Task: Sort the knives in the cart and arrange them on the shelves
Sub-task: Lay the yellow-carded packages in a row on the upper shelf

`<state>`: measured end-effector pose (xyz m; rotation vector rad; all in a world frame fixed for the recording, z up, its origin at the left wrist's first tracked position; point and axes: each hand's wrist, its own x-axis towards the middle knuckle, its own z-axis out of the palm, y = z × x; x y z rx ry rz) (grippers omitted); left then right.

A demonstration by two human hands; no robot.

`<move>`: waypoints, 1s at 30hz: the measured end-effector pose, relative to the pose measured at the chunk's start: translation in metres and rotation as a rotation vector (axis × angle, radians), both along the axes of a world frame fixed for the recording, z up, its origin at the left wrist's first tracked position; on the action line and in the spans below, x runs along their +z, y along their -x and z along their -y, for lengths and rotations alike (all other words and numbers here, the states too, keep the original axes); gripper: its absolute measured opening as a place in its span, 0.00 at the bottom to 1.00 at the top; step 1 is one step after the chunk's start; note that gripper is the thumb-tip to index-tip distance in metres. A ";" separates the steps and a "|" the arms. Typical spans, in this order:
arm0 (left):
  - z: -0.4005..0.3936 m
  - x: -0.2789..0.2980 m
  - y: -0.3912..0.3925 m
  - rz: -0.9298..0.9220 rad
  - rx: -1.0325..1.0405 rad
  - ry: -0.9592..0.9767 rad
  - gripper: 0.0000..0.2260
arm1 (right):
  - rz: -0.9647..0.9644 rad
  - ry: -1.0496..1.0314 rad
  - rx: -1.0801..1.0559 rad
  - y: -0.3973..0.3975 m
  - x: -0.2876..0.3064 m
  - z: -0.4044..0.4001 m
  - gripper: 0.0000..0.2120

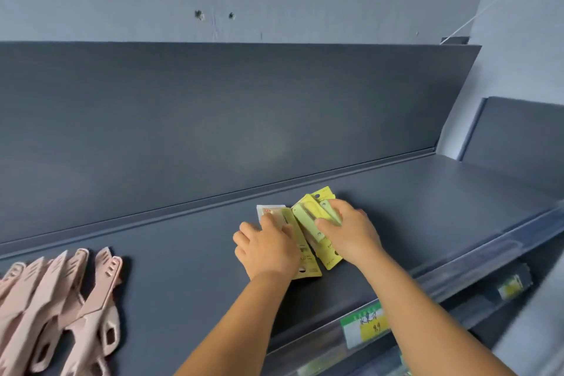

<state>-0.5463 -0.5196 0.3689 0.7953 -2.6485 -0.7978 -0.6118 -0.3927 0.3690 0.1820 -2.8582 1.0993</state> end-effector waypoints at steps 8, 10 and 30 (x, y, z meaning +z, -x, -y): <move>0.007 -0.002 0.002 0.037 -0.122 0.163 0.19 | 0.004 -0.380 0.032 0.007 -0.009 0.003 0.25; 0.007 -0.001 0.000 0.034 -0.140 0.144 0.19 | 0.006 -0.390 0.024 0.003 -0.007 0.004 0.25; -0.056 -0.020 -0.125 -0.239 -1.046 0.396 0.23 | -0.096 -0.269 -0.462 -0.234 -0.032 -0.069 0.25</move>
